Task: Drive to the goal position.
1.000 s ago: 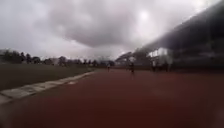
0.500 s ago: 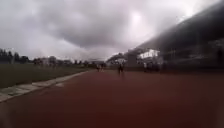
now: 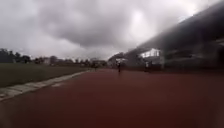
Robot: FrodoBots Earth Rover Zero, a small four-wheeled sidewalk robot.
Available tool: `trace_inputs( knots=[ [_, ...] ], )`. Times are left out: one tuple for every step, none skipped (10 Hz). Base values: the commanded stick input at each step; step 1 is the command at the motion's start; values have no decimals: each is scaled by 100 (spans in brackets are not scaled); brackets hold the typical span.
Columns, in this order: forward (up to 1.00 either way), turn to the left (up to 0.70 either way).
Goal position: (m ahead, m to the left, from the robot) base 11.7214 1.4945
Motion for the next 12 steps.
trace_inputs(
  knots=[
    [50,2],
    [50,2],
    [50,2],
    [50,2],
    [50,2],
    [50,2],
    [50,2],
    [50,2],
    [50,2],
    [50,2],
    [50,2],
    [50,2]
  ],
)
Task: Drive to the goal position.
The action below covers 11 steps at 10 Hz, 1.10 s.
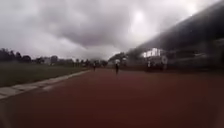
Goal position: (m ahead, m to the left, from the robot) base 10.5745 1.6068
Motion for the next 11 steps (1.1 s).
trace_inputs(
  knots=[
    [50,2],
    [50,2],
    [50,2],
    [50,2],
    [50,2],
    [50,2],
    [50,2],
    [50,2],
    [50,2],
    [50,2],
    [50,2]
  ],
)
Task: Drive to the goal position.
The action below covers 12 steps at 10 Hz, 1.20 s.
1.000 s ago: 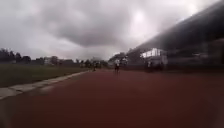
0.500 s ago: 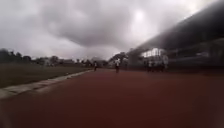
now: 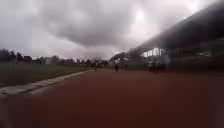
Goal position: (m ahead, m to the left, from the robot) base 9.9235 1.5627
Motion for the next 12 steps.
trace_inputs(
  knots=[
    [50,2],
    [50,2],
    [50,2],
    [50,2],
    [50,2],
    [50,2],
    [50,2],
    [50,2],
    [50,2],
    [50,2],
    [50,2],
    [50,2]
  ],
)
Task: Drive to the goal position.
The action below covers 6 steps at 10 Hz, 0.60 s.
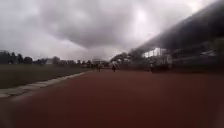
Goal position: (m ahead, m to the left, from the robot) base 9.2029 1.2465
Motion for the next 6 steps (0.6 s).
trace_inputs(
  knots=[
    [50,2],
    [50,2],
    [50,2],
    [50,2],
    [50,2],
    [50,2]
  ],
)
